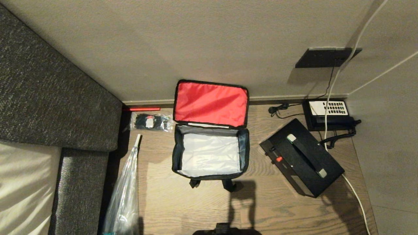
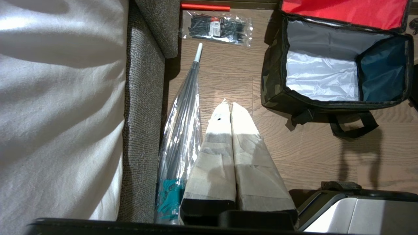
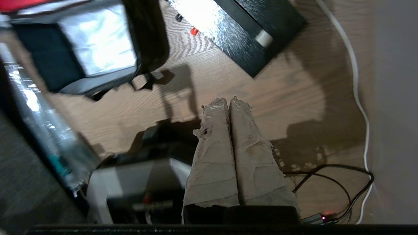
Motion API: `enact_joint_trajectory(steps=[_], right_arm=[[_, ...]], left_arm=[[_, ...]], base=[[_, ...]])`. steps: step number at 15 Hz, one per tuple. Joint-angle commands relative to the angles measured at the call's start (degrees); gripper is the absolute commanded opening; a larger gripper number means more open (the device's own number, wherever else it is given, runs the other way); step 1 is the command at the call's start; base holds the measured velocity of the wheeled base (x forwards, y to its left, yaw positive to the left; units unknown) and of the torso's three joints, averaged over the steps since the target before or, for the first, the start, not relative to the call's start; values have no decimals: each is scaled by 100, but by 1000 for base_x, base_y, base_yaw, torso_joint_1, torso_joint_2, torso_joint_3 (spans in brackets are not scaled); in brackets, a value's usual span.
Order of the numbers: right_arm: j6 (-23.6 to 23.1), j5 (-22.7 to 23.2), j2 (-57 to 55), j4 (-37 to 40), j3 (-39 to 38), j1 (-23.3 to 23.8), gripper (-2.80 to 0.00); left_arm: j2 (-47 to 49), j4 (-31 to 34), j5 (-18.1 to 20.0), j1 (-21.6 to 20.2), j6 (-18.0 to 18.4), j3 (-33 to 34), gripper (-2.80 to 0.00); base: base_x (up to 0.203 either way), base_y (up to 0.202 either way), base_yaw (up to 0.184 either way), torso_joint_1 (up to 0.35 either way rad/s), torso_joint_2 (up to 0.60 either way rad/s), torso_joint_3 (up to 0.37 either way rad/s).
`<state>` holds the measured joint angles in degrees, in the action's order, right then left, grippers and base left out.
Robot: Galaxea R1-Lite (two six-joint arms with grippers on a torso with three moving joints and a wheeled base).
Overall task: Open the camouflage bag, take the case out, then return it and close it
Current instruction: Grip the handle again
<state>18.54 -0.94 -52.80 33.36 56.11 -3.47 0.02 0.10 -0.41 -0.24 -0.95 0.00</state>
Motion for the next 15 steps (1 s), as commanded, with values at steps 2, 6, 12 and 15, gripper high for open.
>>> enact_joint_trajectory(steps=[2, 6, 12, 15], right_arm=[[21, 48, -2894, -1902, -339, -65, -280], [-721, 331, -4517, -4490, -673, -129, -280], [-1432, 418, -5194, -6132, -1827, -134, 0], [-2196, 293, -5279, -6205, -1819, -140, 0]], left_arm=[[-11, -1, -2, -2, -2, 18, -280], [-11, -1, -2, -2, -1, 18, -280], [-11, -1, -2, -2, -1, 18, -280], [-11, -1, -2, -2, -10, 18, -280]], base=[[0, 0, 0, 0, 0, 0], [0, 0, 0, 0, 0, 0], [0, 0, 0, 0, 0, 0], [0, 0, 0, 0, 0, 0]])
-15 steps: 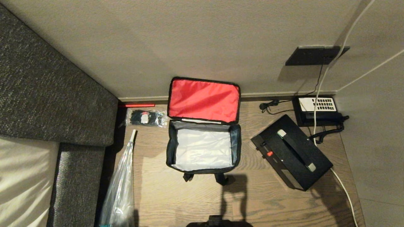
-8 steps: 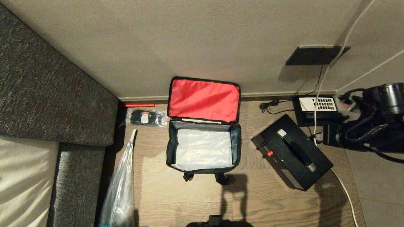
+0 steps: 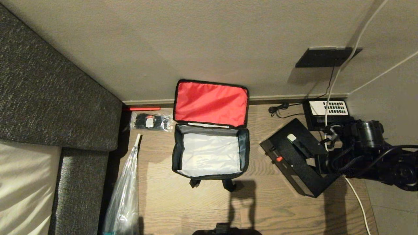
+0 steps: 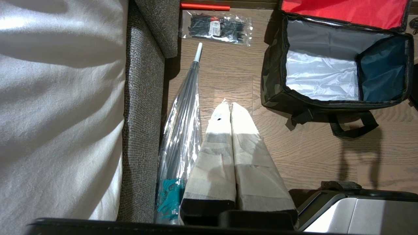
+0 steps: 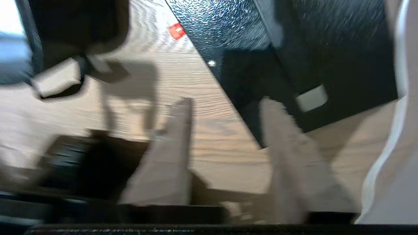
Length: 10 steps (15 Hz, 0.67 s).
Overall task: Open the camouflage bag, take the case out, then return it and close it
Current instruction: Grip the handle again
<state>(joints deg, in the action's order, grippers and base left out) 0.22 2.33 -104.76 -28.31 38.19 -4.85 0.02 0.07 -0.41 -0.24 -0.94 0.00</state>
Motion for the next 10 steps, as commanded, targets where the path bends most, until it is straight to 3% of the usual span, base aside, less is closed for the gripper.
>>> enact_joint_trajectory(steps=[1, 4, 8, 10], right_arm=[[-735, -153, -149, -57, -37, 1, 0], [-1751, -866, -330, -460, 15, -19, 0], [-3425, -1099, -726, -1829, -372, -72, 0], [-3746, -1830, -931, -2190, -391, -82, 0]], left_arm=[[-11, 1, -2, -2, -11, 18, -280], [-11, 1, -2, -2, -3, 18, -280], [-11, 1, -2, -2, -3, 18, -280], [-11, 1, -2, -2, -3, 18, -280]], base=[[0, 0, 0, 0, 0, 0], [0, 0, 0, 0, 0, 0], [0, 0, 0, 0, 0, 0], [0, 0, 0, 0, 0, 0]])
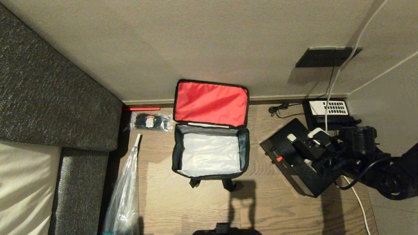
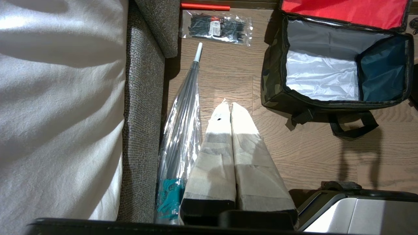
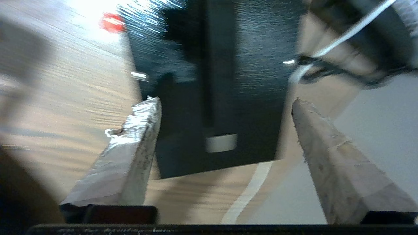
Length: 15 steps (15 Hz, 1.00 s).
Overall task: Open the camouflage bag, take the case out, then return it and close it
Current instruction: Grip the handle again
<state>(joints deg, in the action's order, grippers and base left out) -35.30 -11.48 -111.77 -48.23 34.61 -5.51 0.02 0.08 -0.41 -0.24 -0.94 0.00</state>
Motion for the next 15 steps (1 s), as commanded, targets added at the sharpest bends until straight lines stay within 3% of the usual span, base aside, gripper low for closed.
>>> enact_joint_trajectory(steps=[1, 5, 8, 15], right_arm=[[-252, -820, -361, -329, 24, -50, 0], [-508, -1702, -968, -856, 262, -157, 0], [-402, -2401, -1293, -909, 677, -362, 0], [-170, -2394, -1460, -698, 1019, -565, 0]], left_arm=[[-11, 1, -2, -2, -9, 18, -280], [-11, 1, -2, -2, -3, 18, -280], [-11, 1, -2, -2, -3, 18, -280], [-11, 1, -2, -2, -3, 18, -280]], base=[[0, 0, 0, 0, 0, 0], [0, 0, 0, 0, 0, 0], [0, 0, 0, 0, 0, 0], [0, 0, 0, 0, 0, 0]])
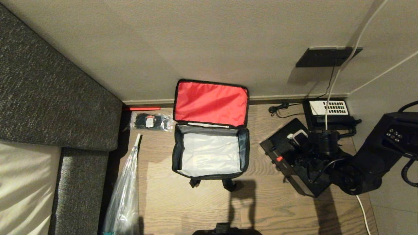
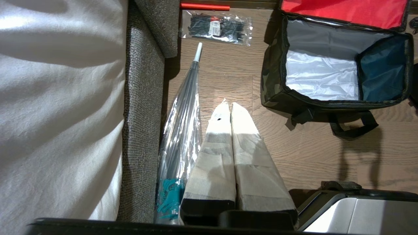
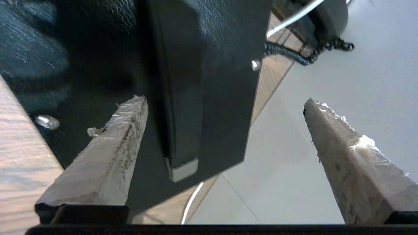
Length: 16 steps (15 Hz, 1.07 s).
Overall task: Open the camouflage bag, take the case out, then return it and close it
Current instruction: Grip the handle again
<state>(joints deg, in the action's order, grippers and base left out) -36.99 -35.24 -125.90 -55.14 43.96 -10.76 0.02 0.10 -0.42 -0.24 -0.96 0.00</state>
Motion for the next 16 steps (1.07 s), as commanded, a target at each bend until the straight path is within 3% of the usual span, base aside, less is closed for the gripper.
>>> enact_joint_trajectory(steps=[1, 6, 16], right_arm=[[42, -18, -96, -56, 100, -70, 0], [34, -372, -310, -92, 374, -75, 0], [-19, -431, -426, -23, 1009, 140, 0]], left_arm=[[-11, -1, -1, -2, 0, 18, -280], [-11, -1, -1, -2, 0, 18, -280], [-11, -1, -1, -2, 0, 18, -280]], base=[[0, 0, 0, 0, 0, 0], [0, 0, 0, 0, 0, 0], [0, 0, 0, 0, 0, 0]])
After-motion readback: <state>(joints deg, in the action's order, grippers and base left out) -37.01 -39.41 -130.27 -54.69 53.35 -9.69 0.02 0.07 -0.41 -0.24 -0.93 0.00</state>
